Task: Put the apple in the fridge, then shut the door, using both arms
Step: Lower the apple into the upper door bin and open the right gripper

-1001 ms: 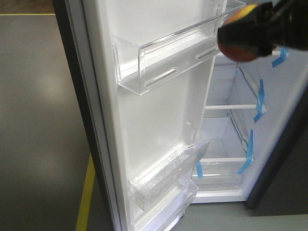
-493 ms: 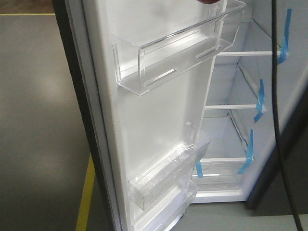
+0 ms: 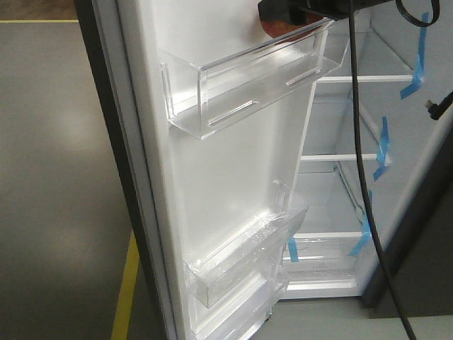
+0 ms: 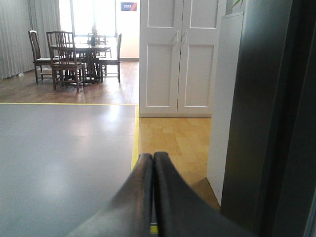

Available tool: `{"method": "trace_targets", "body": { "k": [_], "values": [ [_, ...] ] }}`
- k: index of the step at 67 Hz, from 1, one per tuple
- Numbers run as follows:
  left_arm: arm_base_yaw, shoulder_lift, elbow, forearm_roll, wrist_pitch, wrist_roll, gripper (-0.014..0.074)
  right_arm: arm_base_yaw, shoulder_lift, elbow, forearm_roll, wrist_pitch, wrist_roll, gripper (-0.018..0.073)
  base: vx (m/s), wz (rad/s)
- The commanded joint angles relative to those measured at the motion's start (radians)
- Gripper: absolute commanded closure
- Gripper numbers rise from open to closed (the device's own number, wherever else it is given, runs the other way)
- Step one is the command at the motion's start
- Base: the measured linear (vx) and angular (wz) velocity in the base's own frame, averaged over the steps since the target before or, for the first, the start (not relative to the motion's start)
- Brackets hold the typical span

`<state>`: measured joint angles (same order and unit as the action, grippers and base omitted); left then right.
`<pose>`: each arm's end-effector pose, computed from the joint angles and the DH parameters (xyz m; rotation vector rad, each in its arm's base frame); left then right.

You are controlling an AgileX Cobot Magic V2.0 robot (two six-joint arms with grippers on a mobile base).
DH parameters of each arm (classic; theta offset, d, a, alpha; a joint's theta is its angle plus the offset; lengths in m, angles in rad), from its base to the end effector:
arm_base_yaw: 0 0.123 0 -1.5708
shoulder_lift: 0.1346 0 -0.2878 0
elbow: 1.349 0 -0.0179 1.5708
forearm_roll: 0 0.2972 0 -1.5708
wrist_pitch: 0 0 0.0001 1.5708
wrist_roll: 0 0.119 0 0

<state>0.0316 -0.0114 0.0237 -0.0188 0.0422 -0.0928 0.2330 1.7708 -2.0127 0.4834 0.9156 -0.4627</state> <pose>0.1283 0.0040 0.2022 -0.1094 1.5345 -0.0642 0.4428 0.1502 0.4521 -0.6217 1.9925 0.4436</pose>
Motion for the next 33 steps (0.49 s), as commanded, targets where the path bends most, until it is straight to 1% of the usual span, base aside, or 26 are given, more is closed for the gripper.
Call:
{"method": "trace_targets", "body": {
  "k": [1,7,11,17,21,28,33],
  "values": [
    [0.001,-0.005,-0.017,-0.004,-0.073,-0.007,0.0603,-0.002,-0.038,-0.034,0.015,-0.063,-0.007,0.02,0.0,0.0],
    [0.001,-0.005,-0.017,-0.004,-0.073,-0.007,0.0603,-0.002,-0.039,-0.034,0.015,-0.058,-0.001,0.0087,0.0,0.0],
    [0.001,-0.005,-0.017,-0.004,-0.073,-0.007,0.0603,-0.002,-0.043,-0.034,0.015,-0.058,0.004,0.0029,0.0,0.0],
    [0.001,-0.005,-0.017,-0.004,-0.073,-0.007,0.0603,-0.002,-0.054,-0.034,0.015,-0.058,0.004,-0.0032,0.0,0.0],
    [0.001,-0.005,-0.017,-0.004,-0.073,-0.007,0.0603,-0.002,-0.066,-0.034,0.015,-0.057,0.005,-0.0047,0.0,0.0],
    [0.001,-0.005,-0.017,-0.004,-0.073,-0.007,0.0603,-0.002,-0.092,-0.034,0.006,-0.056,0.024,-0.0037,0.0,0.0],
    [0.001,-0.005,-0.017,-0.004,-0.073,-0.007,0.0603,-0.002,-0.118,-0.033,-0.017,-0.044,0.059,-0.0024,0.0,0.0]
  ]
}}
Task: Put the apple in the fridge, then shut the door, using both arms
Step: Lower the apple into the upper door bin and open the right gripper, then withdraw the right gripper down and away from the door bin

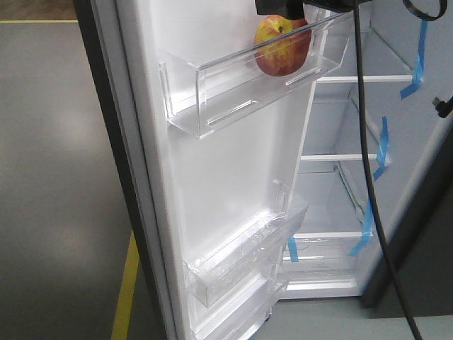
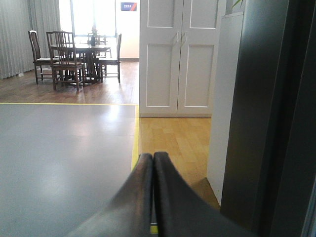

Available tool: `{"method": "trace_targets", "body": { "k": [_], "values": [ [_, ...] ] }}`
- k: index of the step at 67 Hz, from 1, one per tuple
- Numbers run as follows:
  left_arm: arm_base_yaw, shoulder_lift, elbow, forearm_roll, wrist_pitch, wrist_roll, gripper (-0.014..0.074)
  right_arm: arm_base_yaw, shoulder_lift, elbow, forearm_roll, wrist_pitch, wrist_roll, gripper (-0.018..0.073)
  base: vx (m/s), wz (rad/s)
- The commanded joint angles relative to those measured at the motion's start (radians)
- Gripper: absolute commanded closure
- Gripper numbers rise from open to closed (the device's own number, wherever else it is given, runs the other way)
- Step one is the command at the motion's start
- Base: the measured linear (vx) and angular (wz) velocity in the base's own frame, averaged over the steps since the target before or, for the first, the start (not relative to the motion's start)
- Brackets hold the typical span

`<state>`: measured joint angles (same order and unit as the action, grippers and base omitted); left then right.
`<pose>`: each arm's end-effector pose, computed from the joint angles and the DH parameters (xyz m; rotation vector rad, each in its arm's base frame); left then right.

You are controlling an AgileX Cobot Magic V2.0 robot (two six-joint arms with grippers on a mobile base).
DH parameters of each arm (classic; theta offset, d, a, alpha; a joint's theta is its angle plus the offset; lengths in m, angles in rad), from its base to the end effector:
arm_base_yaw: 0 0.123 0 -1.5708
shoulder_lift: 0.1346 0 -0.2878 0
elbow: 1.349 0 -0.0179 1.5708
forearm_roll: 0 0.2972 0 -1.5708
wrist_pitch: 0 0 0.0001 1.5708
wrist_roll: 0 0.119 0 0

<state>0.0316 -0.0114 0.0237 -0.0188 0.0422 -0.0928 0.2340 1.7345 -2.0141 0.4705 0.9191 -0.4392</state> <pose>0.1283 0.0040 0.2022 -0.1094 1.5345 -0.0642 0.4309 0.1468 0.4685 -0.6039 1.9687 0.4385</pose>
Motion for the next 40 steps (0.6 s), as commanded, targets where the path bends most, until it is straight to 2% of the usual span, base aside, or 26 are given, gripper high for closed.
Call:
{"method": "trace_targets", "body": {
  "k": [1,7,12,25,40],
  "values": [
    [0.001,-0.005,-0.017,-0.004,-0.073,-0.007,0.0603,-0.003,-0.087,-0.031,-0.01,-0.042,0.042,-0.0021,0.0,0.0],
    [0.001,-0.005,-0.017,-0.004,-0.073,-0.007,0.0603,-0.003,-0.127,-0.013,-0.02,-0.007,0.064,-0.0005,0.0,0.0],
    [0.001,-0.005,-0.017,-0.004,-0.073,-0.007,0.0603,-0.003,-0.185,0.069,-0.013,-0.027,0.059,0.001,0.0,0.0],
    [0.001,-0.005,-0.017,-0.004,-0.073,-0.007,0.0603,-0.003,-0.378,0.379,0.017,-0.147,0.007,0.0021,0.0,0.0],
    [0.001,-0.005,-0.017,-0.004,-0.073,-0.007,0.0603,-0.003,-0.614,0.716,0.04,-0.178,-0.025,0.0021,0.0,0.0]
  ]
}}
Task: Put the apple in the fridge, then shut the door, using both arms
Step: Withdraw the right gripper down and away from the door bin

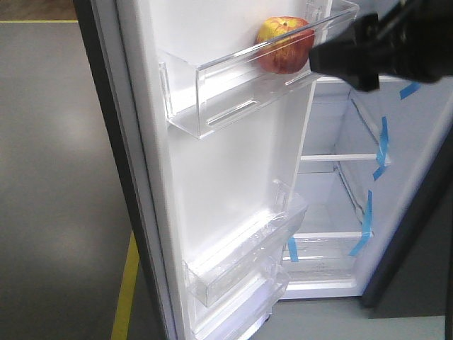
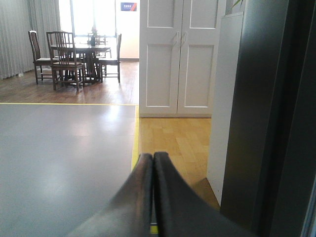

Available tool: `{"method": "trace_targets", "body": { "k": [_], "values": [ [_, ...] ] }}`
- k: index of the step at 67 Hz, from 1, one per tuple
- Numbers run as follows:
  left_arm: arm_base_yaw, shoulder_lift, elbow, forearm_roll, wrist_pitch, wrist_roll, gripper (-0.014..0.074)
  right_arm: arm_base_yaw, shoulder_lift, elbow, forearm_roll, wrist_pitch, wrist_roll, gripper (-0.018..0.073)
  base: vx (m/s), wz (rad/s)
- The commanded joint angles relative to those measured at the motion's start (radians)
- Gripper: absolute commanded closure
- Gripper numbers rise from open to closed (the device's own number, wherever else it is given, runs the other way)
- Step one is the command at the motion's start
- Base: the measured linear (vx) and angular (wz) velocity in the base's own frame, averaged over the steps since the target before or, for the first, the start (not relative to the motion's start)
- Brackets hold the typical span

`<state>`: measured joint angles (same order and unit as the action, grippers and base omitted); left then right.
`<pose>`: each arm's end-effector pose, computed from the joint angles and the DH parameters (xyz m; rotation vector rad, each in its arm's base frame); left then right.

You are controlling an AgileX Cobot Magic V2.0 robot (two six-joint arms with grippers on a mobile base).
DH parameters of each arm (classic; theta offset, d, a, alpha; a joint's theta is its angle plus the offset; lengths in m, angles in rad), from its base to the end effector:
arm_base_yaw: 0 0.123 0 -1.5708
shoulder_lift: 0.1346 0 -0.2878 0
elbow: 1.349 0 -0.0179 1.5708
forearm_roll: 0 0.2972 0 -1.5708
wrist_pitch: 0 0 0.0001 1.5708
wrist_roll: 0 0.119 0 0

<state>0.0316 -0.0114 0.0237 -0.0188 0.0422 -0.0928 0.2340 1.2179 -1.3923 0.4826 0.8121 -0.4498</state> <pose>0.1283 0.0040 0.2022 -0.1094 1.5345 -0.0642 0.3010 0.1130 0.4453 -0.5540 1.9815 0.4341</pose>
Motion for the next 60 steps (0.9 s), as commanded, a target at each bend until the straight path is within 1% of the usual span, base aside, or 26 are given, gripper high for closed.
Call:
{"method": "trace_targets", "body": {
  "k": [1,14,30,45,60],
  "values": [
    [0.001,-0.005,-0.017,-0.004,-0.073,-0.007,0.0603,-0.003,-0.111,0.114,0.028,-0.071,-0.014,0.0021,0.0,0.0],
    [0.001,-0.005,-0.017,-0.004,-0.073,-0.007,0.0603,-0.003,-0.292,0.4,0.054,-0.073,-0.017,0.0021,0.0,0.0],
    [0.001,-0.005,-0.017,-0.004,-0.073,-0.007,0.0603,-0.003,-0.498,0.649,0.129,-0.03,-0.021,0.0021,0.0,0.0],
    [0.001,-0.005,-0.017,-0.004,-0.073,-0.007,0.0603,-0.003,-0.692,0.783,0.17,0.071,-0.022,0.0021,0.0,0.0],
    [0.001,-0.005,-0.017,-0.004,-0.073,-0.007,0.0603,-0.003,-0.848,0.856,0.244,0.164,0.021,0.0021,0.0,0.0]
  ]
}}
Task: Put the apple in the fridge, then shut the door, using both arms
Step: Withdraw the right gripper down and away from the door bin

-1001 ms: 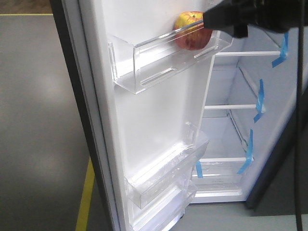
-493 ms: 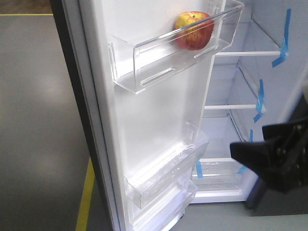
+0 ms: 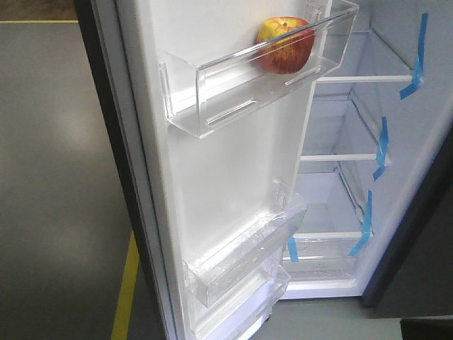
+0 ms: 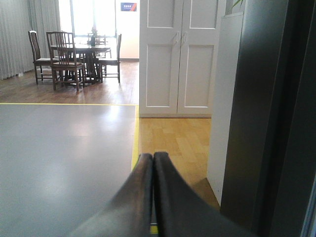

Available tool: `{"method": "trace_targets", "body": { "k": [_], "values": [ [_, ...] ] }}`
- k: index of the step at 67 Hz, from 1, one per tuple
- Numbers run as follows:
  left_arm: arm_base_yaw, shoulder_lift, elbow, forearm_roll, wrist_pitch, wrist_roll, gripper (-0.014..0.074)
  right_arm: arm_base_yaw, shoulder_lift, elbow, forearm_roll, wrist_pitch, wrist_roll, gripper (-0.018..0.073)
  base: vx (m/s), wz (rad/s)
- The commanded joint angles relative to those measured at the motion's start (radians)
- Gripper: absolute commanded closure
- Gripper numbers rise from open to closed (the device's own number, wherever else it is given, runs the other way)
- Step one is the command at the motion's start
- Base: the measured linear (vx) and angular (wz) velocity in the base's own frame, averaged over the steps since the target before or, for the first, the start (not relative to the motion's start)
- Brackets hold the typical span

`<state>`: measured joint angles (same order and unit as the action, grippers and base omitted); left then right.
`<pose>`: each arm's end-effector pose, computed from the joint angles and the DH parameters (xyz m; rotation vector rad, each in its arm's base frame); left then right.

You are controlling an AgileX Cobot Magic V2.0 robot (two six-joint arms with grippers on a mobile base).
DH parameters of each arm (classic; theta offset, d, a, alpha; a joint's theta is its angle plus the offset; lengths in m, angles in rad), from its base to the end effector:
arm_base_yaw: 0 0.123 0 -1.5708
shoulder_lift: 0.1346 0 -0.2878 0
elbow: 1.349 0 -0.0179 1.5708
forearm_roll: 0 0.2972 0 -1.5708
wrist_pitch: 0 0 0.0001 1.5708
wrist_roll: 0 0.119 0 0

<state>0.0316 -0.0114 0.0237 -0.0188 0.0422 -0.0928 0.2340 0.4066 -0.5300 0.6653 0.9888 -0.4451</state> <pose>0.1283 0.0040 0.2022 -0.1094 1.5345 -0.0642 0.1029 0.0877 0.2880 -0.5918 2.1340 0.7112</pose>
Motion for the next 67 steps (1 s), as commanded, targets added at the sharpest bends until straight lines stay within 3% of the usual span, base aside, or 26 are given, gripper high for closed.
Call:
{"method": "trace_targets", "body": {
  "k": [1,40,60,67],
  "values": [
    [0.001,-0.005,-0.017,-0.004,-0.073,-0.007,0.0603,-0.003,-0.044,-0.003,0.064,-0.008,0.021,0.0021,0.0,0.0],
    [0.001,-0.005,-0.017,-0.004,-0.075,-0.007,0.0603,-0.003,-0.136,0.011,0.052,0.055,0.028,0.0021,0.0,0.0],
    [0.001,-0.005,-0.017,-0.004,-0.145,-0.009,0.0603,-0.003,-0.136,0.011,0.052,0.055,0.028,0.0021,0.0,0.0],
    [0.001,-0.005,-0.02,-0.005,-0.238,-0.064,0.0603,-0.003,-0.136,0.011,0.052,0.055,0.028,0.0021,0.0,0.0]
  ]
}}
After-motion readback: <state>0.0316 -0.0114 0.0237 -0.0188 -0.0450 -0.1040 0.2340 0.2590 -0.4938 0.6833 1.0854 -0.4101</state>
